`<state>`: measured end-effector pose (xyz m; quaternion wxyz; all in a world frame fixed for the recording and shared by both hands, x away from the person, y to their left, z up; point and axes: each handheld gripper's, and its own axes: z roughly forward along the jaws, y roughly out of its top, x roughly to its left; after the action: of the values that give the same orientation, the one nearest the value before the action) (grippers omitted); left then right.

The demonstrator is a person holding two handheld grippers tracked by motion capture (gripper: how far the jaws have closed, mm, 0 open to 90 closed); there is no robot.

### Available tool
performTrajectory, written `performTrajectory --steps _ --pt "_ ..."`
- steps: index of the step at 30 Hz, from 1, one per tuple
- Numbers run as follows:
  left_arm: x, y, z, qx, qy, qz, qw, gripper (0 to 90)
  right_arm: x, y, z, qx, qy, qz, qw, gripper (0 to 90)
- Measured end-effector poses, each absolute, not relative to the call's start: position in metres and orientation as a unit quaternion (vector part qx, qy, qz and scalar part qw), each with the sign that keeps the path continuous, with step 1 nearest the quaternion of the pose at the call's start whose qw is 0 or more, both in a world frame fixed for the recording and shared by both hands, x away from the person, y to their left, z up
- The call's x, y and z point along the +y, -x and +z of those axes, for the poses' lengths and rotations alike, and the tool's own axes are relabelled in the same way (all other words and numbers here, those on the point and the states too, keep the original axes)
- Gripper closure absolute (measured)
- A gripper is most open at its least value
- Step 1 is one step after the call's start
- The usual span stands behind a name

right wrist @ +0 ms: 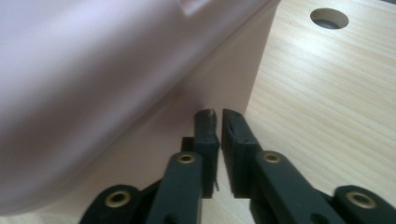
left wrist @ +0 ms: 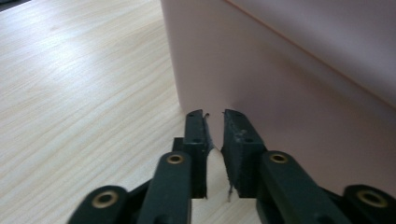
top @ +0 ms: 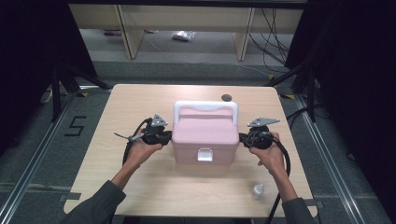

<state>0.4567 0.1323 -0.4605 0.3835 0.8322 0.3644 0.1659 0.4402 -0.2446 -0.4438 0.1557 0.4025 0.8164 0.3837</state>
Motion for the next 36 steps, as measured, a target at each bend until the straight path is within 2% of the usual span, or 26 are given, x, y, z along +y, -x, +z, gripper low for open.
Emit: performTrajectory --steps 6,8,14,15,16,18,23,24,31,32,36 --pt "0.146 -0.46 -0.454 0.379 -0.822 0.167 0.391 71.9 -0.248 -0.438 -0.444 0.812 -0.418 0.376 0.156 74.9" --pt "0.15 -0.461 -0.453 0.382 -0.82 0.166 0.393 69.7 -0.252 -0.44 -0.446 0.81 -0.412 0.381 0.17 72.8" --pt "0.154 -0.461 -0.452 0.383 -0.82 0.16 0.395 65.6 -0.259 -0.437 -0.445 0.798 -0.44 0.379 0.158 67.3" --pt "0.154 -0.461 -0.453 0.387 -0.817 0.162 0.396 65.1 -0.262 -0.439 -0.446 0.806 -0.421 0.38 0.172 66.1" --pt "0.154 -0.461 -0.453 0.387 -0.817 0.162 0.396 63.4 -0.26 -0.435 -0.446 0.795 -0.448 0.379 0.154 64.0" --pt "0.155 -0.462 -0.454 0.388 -0.816 0.16 0.397 62.9 -0.262 -0.436 -0.446 0.799 -0.435 0.38 0.168 63.6" --pt "0.157 -0.463 -0.453 0.391 -0.815 0.157 0.397 61.5 -0.263 -0.435 -0.447 0.797 -0.443 0.382 0.15 62.0" --pt "0.158 -0.463 -0.453 0.391 -0.816 0.156 0.397 61.3 -0.264 -0.435 -0.448 0.797 -0.435 0.383 0.167 61.7" --pt "0.16 -0.464 -0.451 0.391 -0.817 0.151 0.396 59.8 -0.268 -0.432 -0.447 0.798 -0.448 0.368 0.165 57.5" --pt "0.161 -0.464 -0.449 0.391 -0.815 0.15 0.4 59.3 -0.269 -0.431 -0.446 0.797 -0.453 0.369 0.153 56.7" --pt "0.163 -0.463 -0.445 0.39 -0.813 0.149 0.405 57.3 -0.272 -0.429 -0.448 0.798 -0.448 0.367 0.168 54.4"
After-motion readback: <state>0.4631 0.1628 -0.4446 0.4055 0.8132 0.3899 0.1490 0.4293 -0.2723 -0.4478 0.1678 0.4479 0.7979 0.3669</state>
